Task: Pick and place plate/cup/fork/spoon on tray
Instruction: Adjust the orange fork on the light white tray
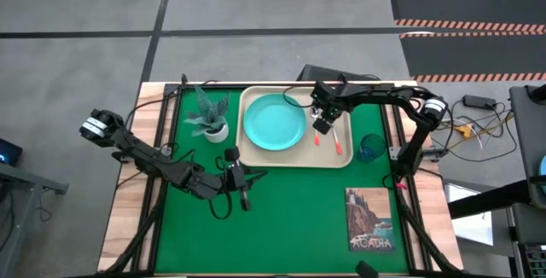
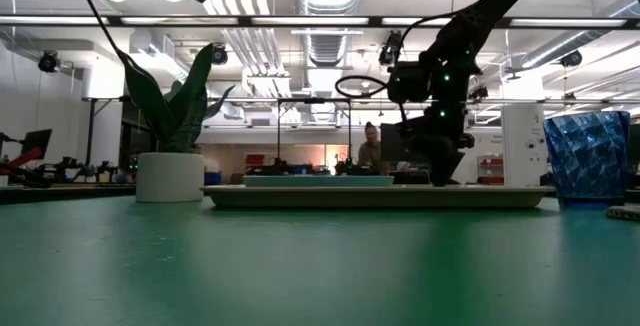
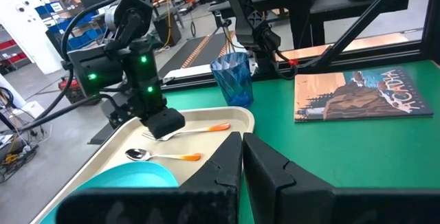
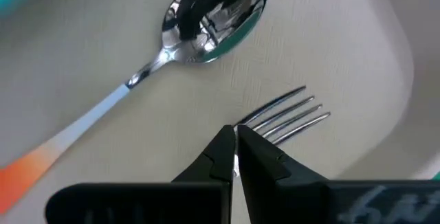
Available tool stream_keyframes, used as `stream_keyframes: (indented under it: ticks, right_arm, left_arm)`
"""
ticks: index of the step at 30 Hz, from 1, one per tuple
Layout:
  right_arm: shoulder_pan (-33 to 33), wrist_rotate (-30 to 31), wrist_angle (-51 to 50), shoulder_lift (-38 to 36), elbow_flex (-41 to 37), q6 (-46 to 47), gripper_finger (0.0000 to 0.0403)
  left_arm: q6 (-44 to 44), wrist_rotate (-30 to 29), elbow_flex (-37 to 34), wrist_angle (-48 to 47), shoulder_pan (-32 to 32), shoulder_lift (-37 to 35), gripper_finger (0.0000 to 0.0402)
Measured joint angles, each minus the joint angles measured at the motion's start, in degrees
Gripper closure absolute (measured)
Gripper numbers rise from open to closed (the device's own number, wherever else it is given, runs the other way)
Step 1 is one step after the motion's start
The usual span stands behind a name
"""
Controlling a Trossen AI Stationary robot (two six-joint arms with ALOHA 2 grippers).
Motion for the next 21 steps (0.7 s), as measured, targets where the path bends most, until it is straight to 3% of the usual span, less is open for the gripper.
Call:
stream_keyframes:
  ticks: [21]
  right_arm:
    - [-3.2,-0.1,4.9,0.0,-1.3,0.2,0.0392]
  left_arm:
    - [0.0,0.0,0.0,0.0,0.0,0.0,0.0402]
